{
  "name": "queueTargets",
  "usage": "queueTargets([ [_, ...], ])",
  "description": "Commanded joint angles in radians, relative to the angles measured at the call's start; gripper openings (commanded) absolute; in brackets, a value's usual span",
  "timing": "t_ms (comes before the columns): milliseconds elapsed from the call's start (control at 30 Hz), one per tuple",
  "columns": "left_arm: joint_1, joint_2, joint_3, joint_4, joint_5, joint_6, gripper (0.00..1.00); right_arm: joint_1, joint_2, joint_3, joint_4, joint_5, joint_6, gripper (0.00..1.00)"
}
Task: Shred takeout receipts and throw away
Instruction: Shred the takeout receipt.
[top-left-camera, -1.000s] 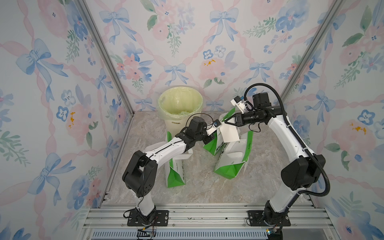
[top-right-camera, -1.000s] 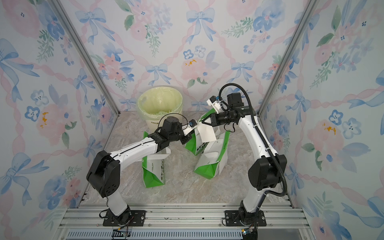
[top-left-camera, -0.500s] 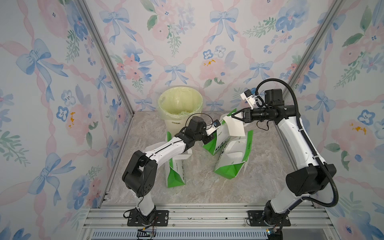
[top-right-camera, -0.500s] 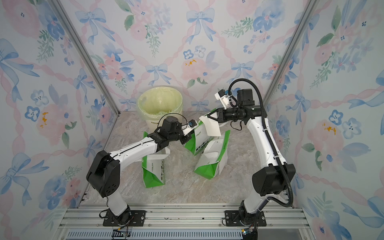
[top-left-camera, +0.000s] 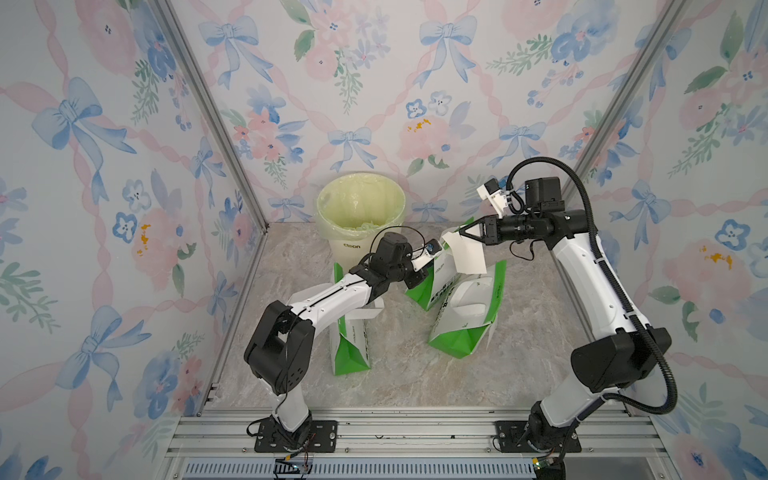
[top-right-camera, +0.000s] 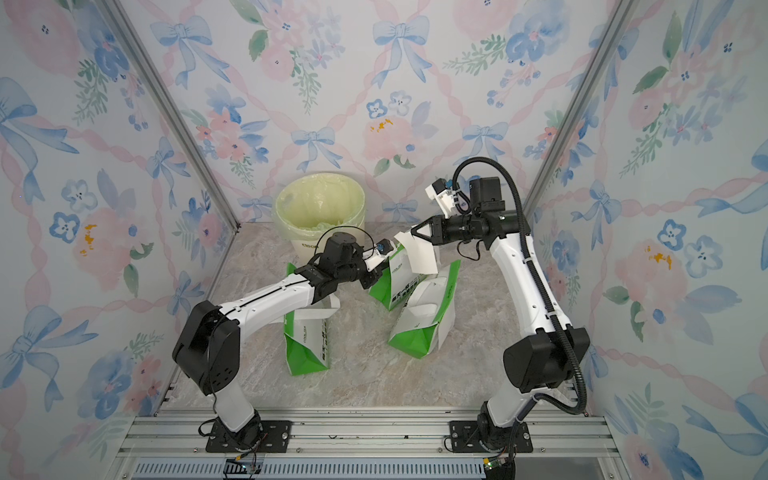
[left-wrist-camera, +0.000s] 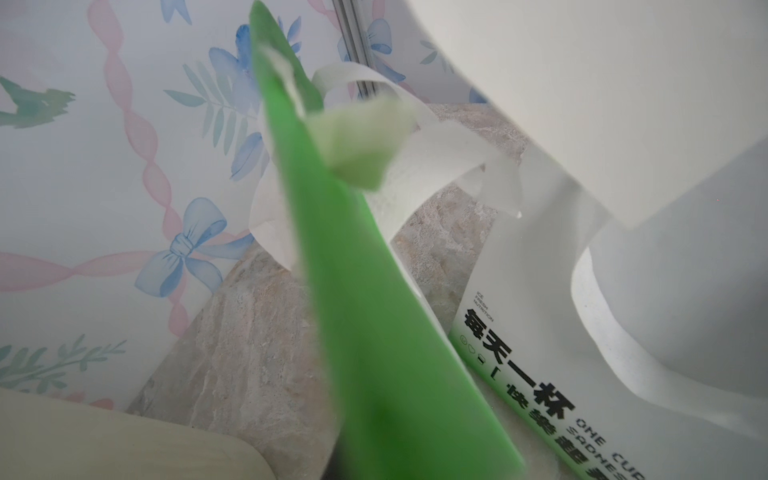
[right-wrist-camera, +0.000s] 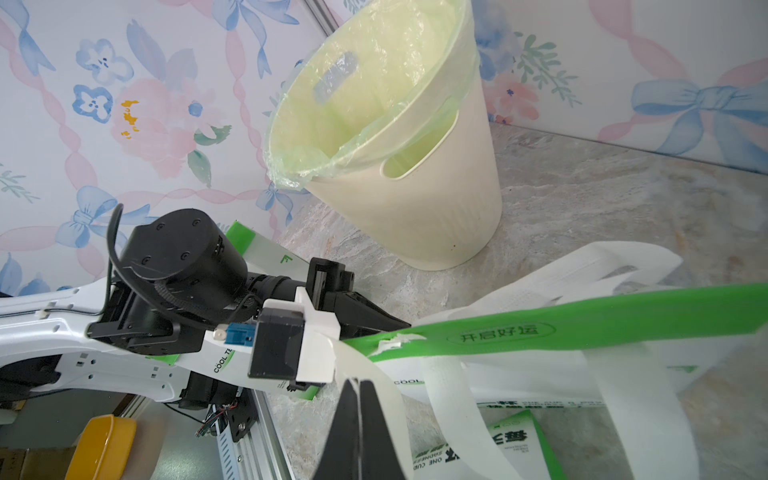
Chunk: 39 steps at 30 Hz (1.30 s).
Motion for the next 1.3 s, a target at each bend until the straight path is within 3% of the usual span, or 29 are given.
queueTargets([
  [0,0.01,-0.024,0.003,-0.026,-0.006,-0.001,0.32,-0.019,-0.062,0.028,0.008,0.031,0.022,0.0],
  [100,0.011,-0.058,0.0,-0.027,-0.012,0.012,0.48,-0.022,-0.091,0.011,0.003,0.053,0.022,0.0],
  [267,0.016,-0.149,-0.026,-0.029,-0.012,0.022,0.65,-0.022,-0.138,0.002,-0.01,0.1,0.024,0.0],
  [400,0.016,-0.259,-0.038,-0.032,0.016,0.009,0.7,-0.012,-0.165,0.021,-0.027,0.101,0.03,0.0],
  [567,0.02,-0.371,-0.02,-0.032,0.107,-0.078,0.71,0.046,-0.171,0.063,-0.08,0.1,0.013,0.0],
  [800,0.075,-0.456,0.037,-0.028,0.354,-0.314,0.7,0.17,-0.141,0.124,-0.141,0.069,0.008,0.0],
  [967,0.106,-0.47,0.004,-0.016,0.41,-0.391,0.7,0.241,-0.115,0.125,-0.146,-0.005,0.006,0.0],
  [1267,0.119,-0.469,-0.04,0.028,0.549,-0.438,0.47,0.274,-0.09,0.112,-0.09,-0.035,0.039,0.0],
])
